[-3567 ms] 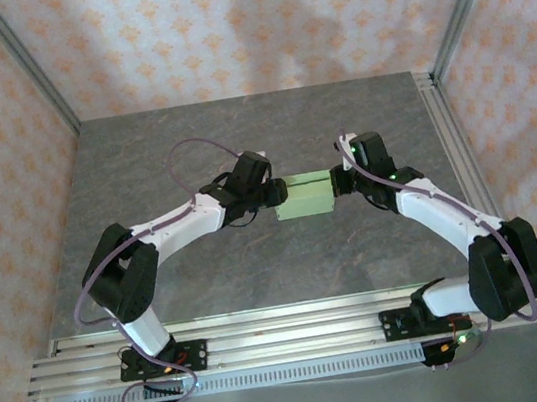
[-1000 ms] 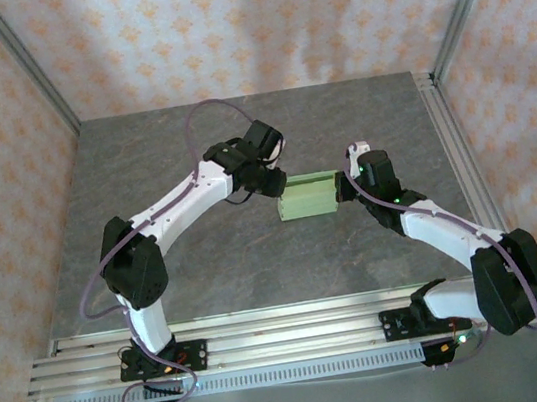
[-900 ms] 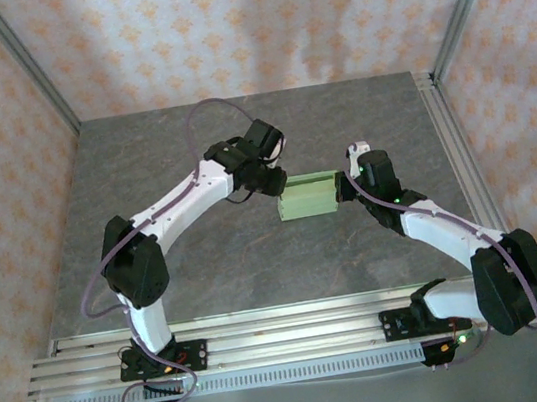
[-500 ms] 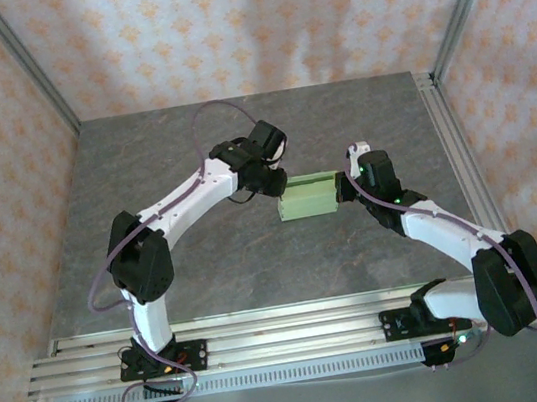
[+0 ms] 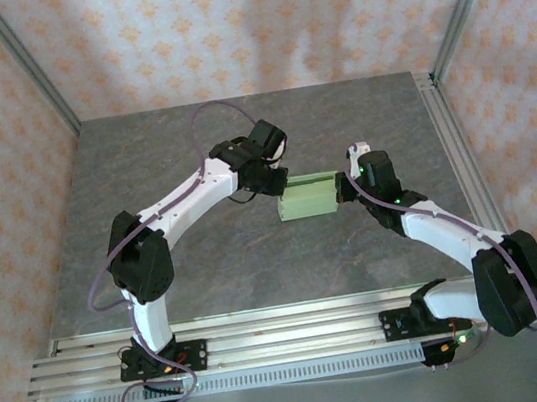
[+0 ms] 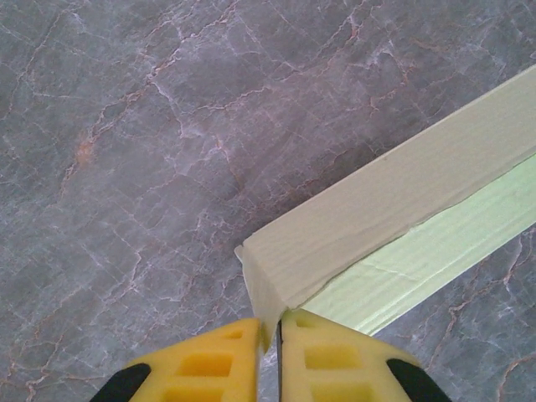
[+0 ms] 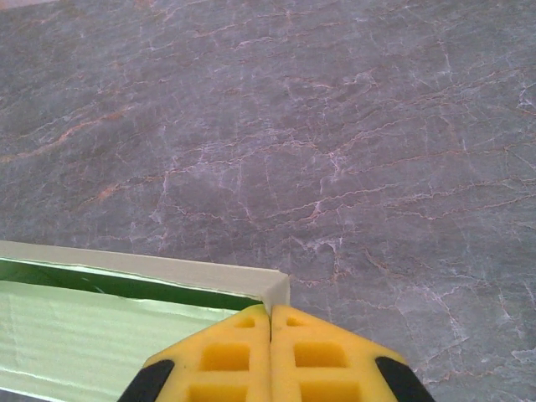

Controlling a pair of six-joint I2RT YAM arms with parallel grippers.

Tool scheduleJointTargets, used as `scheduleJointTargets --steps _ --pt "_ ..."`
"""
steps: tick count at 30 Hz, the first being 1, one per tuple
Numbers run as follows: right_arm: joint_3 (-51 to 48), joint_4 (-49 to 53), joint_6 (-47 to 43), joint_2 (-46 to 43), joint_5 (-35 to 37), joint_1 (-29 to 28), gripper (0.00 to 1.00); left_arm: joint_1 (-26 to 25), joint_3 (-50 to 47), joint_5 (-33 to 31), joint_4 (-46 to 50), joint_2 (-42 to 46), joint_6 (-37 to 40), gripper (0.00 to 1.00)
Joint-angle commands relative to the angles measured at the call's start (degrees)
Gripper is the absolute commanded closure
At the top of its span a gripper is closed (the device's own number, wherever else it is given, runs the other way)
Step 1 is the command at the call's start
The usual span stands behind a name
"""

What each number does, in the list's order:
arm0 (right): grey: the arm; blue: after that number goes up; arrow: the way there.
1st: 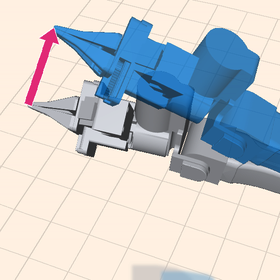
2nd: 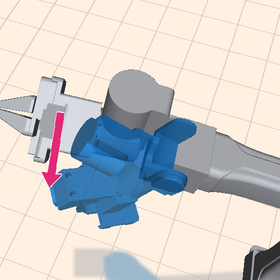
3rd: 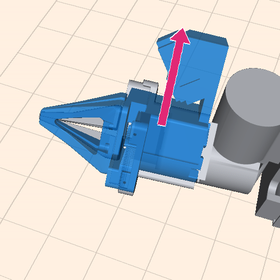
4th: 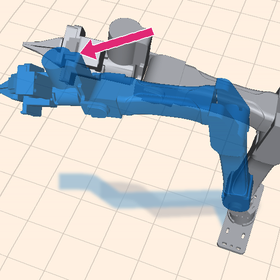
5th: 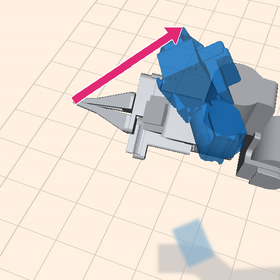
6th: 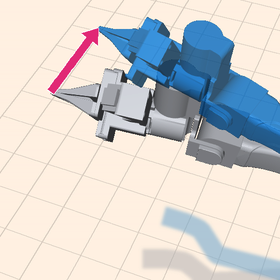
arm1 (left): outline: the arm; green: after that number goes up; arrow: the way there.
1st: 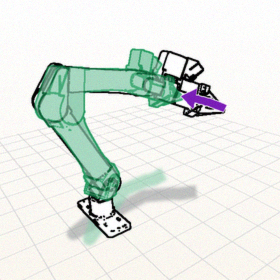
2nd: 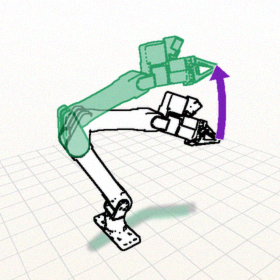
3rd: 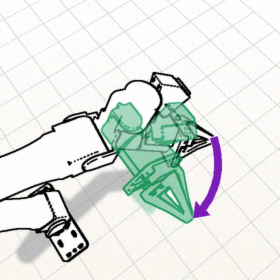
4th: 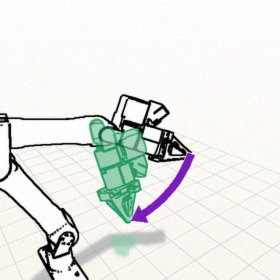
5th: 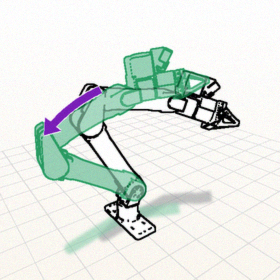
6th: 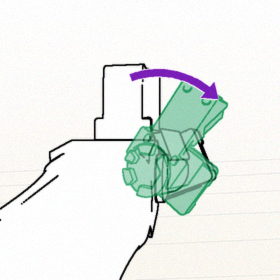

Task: Fold the paper box

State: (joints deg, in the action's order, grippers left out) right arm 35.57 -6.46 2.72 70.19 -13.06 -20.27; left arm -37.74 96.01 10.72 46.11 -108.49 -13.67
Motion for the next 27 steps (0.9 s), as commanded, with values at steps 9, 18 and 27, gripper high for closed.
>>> scheduleJointTargets --steps 9,18,27 --pt "-1.2 2.4 -1.4 -1.0 1.3 -1.5 1.0 -0.5 1.0 2.2 0.4 -0.5 -5.9 0.92" --pt "-1.4 2.2 -1.2 -1.0 2.1 -1.8 1.0 -0.5 2.9 2.3 1.4 -0.6 -7.5 0.98" --pt "-1.6 2.3 -0.8 -1.1 2.6 -1.8 1.0 -0.5 6.8 4.5 6.3 -3.8 -7.9 1.0"
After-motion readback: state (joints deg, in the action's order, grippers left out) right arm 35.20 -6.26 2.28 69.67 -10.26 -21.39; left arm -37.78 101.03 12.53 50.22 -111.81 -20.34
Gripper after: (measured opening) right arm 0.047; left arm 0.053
